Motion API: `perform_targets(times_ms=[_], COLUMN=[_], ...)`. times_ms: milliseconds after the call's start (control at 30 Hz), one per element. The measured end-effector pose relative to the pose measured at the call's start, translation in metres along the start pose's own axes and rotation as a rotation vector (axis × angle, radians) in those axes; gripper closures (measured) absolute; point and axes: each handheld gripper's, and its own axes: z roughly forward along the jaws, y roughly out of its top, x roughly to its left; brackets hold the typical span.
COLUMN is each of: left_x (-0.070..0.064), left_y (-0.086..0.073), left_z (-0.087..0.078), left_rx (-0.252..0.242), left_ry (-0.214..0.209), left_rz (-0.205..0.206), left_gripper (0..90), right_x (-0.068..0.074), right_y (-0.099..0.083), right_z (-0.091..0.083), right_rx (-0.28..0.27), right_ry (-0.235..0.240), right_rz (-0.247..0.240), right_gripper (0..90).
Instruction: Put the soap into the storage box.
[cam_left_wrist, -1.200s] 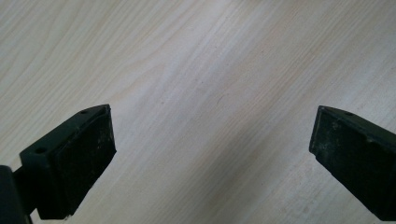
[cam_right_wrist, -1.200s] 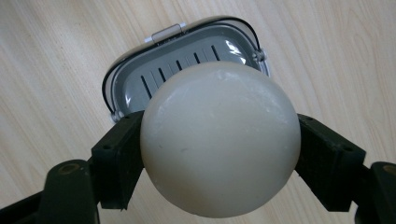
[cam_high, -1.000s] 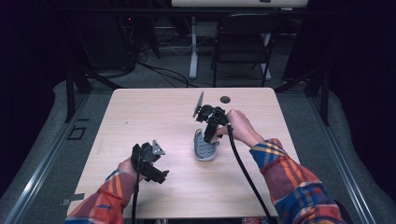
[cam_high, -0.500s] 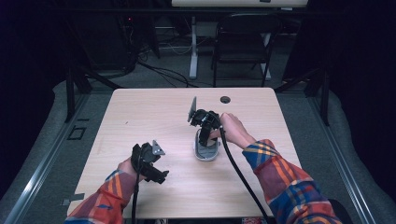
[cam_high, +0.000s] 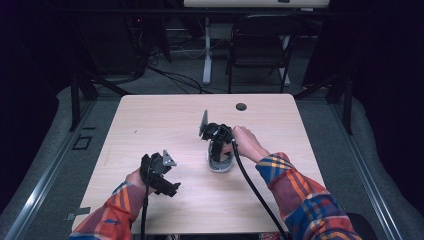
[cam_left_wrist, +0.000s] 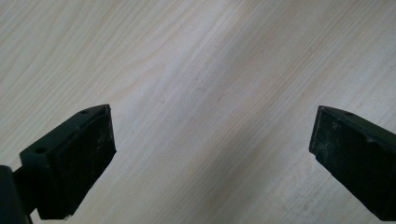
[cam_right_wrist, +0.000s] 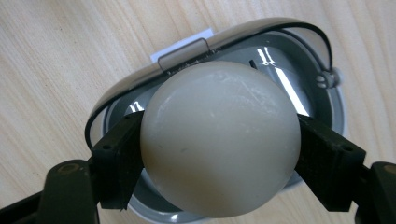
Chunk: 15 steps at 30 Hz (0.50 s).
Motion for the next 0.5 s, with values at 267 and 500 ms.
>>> perform_targets(times_ms=[267, 500], left_x=[0.0007, 0.0007], left_y=[-0.0004, -0.0003], left_z=[-0.0005, -0.0005], left_rx=[-0.010, -0.009], left_ry=[-0.008, -0.008], left_rz=[-0.006, -0.005], left_gripper=[0.1, 0.1], right_x=[-0.0016, -0.0010], right_y=[-0.0025, -0.0072], right_z=[0.0047, -0.0019], right_rx=[-0.006, -0.030], right_ry=[0.006, 0.002], right_rz=[0.005, -0.010], right_gripper=[22.8, 17.9])
